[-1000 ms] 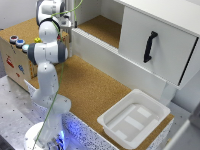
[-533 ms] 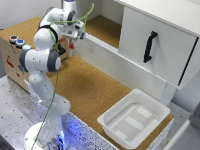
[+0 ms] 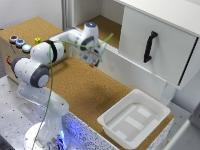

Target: Place the grasped pink object inside the box

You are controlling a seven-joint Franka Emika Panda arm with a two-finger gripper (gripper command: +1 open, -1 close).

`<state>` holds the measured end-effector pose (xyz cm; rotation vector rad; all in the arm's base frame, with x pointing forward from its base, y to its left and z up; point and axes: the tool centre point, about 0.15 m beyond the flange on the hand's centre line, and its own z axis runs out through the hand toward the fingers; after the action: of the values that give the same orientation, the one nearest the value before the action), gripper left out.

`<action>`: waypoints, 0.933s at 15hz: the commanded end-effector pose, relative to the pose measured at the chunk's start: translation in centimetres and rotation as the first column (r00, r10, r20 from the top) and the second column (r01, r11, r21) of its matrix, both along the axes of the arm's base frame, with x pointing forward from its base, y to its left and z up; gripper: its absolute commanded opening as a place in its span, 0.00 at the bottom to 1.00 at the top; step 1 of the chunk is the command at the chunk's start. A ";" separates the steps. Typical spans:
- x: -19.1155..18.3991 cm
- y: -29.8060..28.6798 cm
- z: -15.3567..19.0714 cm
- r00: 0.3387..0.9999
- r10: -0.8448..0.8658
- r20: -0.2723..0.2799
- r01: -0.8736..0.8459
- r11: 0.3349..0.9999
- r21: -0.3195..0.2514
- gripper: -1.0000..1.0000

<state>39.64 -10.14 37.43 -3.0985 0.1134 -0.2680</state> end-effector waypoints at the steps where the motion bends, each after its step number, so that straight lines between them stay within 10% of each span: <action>1: -2.1 -14.2 -3.3 0.989 -0.146 0.024 0.145 0.987 0.064 0.00; 14: -10.2 -33.0 -7.3 0.841 -0.540 0.034 0.539 0.841 0.045 0.00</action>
<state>30.91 -37.32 32.52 -3.0029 0.8624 -0.3892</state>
